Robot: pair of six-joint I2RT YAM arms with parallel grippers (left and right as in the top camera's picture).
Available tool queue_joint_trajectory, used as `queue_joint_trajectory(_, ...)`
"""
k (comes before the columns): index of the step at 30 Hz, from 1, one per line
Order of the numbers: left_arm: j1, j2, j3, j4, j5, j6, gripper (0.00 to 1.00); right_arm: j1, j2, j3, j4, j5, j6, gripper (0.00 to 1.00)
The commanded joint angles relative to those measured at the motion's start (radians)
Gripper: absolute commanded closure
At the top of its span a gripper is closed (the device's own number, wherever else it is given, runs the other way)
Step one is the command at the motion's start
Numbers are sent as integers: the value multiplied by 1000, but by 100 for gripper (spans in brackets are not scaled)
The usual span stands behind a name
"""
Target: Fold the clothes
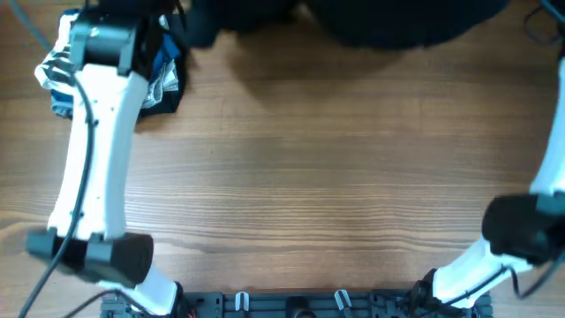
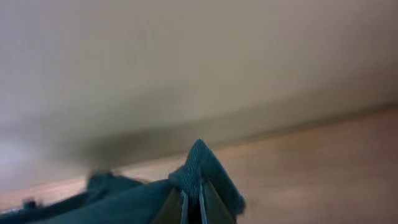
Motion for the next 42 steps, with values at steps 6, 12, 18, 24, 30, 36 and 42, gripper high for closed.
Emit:
queue_joint_trajectory(6,15,126,0,-362,2,35,96,27,160,1,-245,16,-92,96)
queue_joint_trajectory(12,15,93,0,-639,76,8,96,20,58,1,-549,40,-137,96)
queue_joint_trajectory(18,14,92,0,-918,143,8,96,-3,-17,0,-847,116,-138,96)
queue_joint_trajectory(24,-32,94,-34,-993,145,8,96,-3,-64,-63,-923,165,-116,96)
queue_joint_trajectory(30,-126,94,-198,-998,146,8,96,-3,-159,-328,-883,232,-99,96)
queue_joint_trajectory(36,-180,94,-415,-939,145,-49,96,-5,-242,-679,-731,232,-29,96)
queue_joint_trajectory(42,-172,94,-586,-856,142,-120,96,-23,-253,-895,-609,232,4,96)
